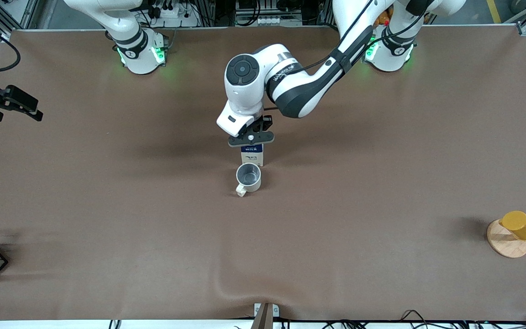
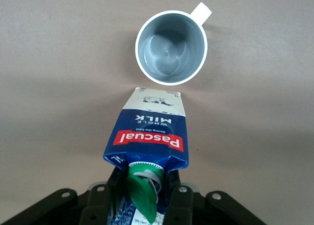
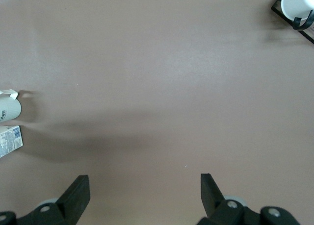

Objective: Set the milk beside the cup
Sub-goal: 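Lower the milk carton beside the white mug with the left gripper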

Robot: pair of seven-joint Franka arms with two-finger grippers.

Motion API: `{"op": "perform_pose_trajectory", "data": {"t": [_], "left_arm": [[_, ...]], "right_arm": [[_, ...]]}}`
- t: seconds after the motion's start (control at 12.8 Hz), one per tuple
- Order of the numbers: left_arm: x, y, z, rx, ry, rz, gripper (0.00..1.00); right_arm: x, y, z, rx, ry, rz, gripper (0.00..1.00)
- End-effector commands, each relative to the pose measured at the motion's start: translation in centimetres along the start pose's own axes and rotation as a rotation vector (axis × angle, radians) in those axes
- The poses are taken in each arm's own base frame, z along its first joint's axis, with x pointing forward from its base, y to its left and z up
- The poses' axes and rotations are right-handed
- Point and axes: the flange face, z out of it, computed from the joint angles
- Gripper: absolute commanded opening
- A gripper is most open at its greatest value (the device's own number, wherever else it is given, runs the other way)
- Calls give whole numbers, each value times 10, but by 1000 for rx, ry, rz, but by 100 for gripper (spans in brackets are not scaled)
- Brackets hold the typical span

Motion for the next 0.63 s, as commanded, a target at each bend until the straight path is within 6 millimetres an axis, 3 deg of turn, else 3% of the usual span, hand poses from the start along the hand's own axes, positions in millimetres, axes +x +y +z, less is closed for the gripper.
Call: {"op": "perform_pose_trajectory", "data": {"t": [0.0, 0.08, 0.16, 0.31, 0.55], "left_arm": [[3, 7, 5, -21, -12, -21, 53], [3, 7, 5, -21, -12, -20, 83], [6, 5, 3, -23, -9, -19, 100], [7, 3, -10, -32, -2, -23, 100], [18, -16, -62, -54, 35, -51, 100]], "right_arm": [[1, 1, -4, 4, -4, -3, 100], [0, 1, -4, 4, -5, -1, 100], [0, 1, -3, 4, -8, -1, 100], [1, 0, -2, 6, -11, -4, 100], [1, 0, -1, 6, -11, -4, 100]]}}
